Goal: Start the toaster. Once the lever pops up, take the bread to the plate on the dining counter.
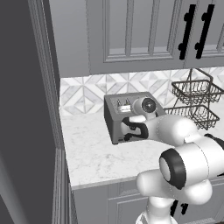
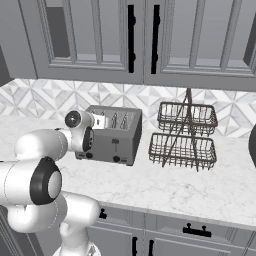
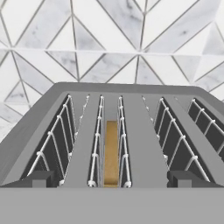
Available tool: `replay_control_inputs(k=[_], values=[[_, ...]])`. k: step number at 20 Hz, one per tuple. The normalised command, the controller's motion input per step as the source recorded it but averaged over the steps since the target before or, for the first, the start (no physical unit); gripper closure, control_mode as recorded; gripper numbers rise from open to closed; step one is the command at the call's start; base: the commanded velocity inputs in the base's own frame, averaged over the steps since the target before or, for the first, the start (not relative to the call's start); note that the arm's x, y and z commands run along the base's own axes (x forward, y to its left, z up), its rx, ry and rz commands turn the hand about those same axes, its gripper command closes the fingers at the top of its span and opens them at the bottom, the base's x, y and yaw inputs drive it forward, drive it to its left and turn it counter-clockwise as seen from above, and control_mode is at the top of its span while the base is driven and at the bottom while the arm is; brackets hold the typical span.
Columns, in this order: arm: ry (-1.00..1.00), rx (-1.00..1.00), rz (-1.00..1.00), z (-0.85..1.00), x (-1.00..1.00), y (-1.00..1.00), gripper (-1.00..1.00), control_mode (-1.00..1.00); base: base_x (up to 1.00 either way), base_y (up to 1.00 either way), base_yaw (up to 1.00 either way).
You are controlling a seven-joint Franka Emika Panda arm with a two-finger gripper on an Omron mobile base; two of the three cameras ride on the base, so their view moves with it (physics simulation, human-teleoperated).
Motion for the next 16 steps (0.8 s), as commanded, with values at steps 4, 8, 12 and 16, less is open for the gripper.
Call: replay_control_inputs(k=[4,8,12,16], values=[[0.0,0.0,0.0,0.0,0.0,0.0,-1.0,-1.0,0.0,0.0,0.0],[0.0,0.0,0.0,0.0,0.0,0.0,-1.0,-1.0,0.0,0.0,0.0],[0.0,0.0,0.0,0.0,0.0,0.0,-1.0,-1.0,0.0,0.0,0.0],[0.0,0.0,0.0,0.0,0.0,0.0,-1.0,-1.0,0.0,0.0,0.0]])
